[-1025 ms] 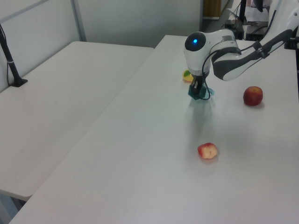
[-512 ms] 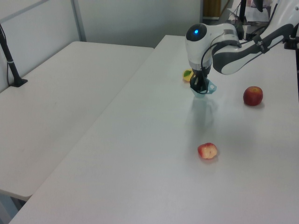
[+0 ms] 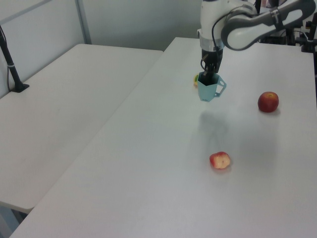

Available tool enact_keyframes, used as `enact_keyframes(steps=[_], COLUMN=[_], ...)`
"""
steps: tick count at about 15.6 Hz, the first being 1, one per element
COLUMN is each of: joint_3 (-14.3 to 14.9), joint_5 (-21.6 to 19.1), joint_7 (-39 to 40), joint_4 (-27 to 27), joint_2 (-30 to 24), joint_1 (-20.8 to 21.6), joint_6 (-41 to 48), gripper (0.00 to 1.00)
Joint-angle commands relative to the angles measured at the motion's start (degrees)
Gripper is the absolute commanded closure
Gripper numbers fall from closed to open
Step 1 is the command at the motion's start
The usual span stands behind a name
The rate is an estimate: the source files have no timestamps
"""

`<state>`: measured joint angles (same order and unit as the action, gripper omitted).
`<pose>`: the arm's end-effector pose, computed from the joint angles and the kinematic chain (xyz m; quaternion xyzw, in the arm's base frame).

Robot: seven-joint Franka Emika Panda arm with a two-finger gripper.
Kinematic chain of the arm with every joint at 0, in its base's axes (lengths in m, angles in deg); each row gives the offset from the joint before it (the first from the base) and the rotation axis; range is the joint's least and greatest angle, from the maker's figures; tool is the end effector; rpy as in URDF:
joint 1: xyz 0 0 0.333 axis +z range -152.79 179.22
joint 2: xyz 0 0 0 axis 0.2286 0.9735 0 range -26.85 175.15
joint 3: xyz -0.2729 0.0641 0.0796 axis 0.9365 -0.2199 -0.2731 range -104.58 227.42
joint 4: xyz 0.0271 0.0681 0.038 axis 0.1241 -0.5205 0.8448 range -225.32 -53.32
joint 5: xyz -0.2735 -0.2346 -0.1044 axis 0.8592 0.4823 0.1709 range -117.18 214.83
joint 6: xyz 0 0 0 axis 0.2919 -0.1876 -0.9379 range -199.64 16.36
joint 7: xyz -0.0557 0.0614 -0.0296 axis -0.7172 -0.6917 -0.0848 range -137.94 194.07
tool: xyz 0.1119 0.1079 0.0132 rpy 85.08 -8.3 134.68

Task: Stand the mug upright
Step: 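Lift and rotate the teal cup so its opening faces up, then lower the upright teal cup onto the table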

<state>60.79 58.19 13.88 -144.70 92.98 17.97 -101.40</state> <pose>0.6339 0.0431 0.3565 0.9963 -0.0417 0.0341 0.0672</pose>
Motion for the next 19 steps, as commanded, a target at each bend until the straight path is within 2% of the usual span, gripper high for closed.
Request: enact_keyframes(steps=[1, 3, 8, 19], joint_3=[0.3, 0.4, 0.5, 0.5], joint_5=[-13.6, -17.4, -17.4, -15.9], joint_7=[13.7, 17.4, 18.3, 18.6], joint_4=[1.6, 3.3, 9.5, 9.2], joint_2=[0.3, 1.6, 7.1, 11.1], joint_1=[-2.5, -3.5, -3.5, -2.6], joint_6=[-1.1, -1.1, -0.7, -1.5], gripper=[0.99, 0.99, 0.99, 0.99])
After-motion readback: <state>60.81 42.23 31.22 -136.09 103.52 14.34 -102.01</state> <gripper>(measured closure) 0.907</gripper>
